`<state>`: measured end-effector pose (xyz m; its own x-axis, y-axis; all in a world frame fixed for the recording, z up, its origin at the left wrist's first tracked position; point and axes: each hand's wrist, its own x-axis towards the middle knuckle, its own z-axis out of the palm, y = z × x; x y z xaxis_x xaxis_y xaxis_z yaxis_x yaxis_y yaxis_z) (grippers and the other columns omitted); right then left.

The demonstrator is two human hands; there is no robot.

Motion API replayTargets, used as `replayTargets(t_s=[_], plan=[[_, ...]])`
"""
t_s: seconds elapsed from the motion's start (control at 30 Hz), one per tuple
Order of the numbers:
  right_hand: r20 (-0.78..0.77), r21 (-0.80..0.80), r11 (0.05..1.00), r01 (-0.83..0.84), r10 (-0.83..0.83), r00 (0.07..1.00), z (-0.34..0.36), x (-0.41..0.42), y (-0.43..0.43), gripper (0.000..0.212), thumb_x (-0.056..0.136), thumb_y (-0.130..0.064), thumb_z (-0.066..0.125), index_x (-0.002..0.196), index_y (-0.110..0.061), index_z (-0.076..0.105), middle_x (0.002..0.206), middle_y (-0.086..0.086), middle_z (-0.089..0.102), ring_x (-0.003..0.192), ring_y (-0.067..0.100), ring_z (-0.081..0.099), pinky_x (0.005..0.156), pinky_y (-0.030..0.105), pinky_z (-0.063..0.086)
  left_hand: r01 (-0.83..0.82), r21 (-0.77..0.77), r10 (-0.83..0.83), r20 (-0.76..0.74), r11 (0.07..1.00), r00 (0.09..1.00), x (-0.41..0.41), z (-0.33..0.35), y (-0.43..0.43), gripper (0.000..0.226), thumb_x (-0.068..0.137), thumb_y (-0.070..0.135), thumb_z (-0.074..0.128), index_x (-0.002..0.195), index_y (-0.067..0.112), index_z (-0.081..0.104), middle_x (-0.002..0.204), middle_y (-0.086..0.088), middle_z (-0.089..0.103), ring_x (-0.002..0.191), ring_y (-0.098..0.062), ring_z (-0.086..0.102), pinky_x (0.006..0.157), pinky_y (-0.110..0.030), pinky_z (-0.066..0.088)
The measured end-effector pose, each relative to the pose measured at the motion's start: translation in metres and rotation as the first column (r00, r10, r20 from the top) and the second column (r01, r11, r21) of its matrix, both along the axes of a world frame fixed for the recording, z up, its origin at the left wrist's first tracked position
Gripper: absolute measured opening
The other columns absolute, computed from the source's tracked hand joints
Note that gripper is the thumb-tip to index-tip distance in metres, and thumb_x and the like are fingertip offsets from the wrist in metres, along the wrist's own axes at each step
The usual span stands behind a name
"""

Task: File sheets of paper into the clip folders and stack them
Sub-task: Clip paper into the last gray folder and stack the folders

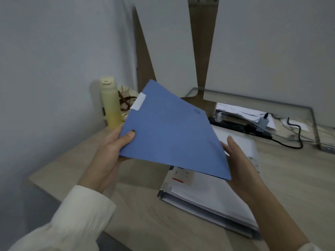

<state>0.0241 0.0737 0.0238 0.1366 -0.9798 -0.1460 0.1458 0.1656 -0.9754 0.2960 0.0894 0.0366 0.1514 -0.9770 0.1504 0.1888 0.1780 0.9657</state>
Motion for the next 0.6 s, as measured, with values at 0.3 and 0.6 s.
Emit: replayTargets(t_s=[0.3,0.6], plan=[[-0.164,-0.043,0.931,0.363,-0.365,0.917,-0.017,-0.07,0.03,0.045,0.089,-0.007,0.052,0.131,-0.022,0.049,0.119,0.001,0.061,0.098,0.024,0.061,0.078,0.04,0.049,0.178,0.129,-0.189,0.079,0.976,0.979,-0.084,-0.039,-0.024,0.025,0.093,0.012,0.048,0.112,0.023,0.061,0.103,0.002,0.071,0.091,-0.017,0.068,0.077,-0.032,0.054],[-0.558,-0.171,0.866,0.47,-0.478,0.679,-0.068,-0.078,0.029,0.043,0.089,-0.012,0.055,0.131,-0.016,0.049,0.134,0.011,0.036,0.124,0.029,0.039,0.103,0.039,0.034,0.204,0.21,-0.248,0.206,0.956,0.947,-0.1,-0.076,-0.017,0.039,0.095,0.016,0.047,0.131,0.032,0.042,0.113,0.025,0.054,0.102,0.007,0.054,0.069,-0.001,0.044]])
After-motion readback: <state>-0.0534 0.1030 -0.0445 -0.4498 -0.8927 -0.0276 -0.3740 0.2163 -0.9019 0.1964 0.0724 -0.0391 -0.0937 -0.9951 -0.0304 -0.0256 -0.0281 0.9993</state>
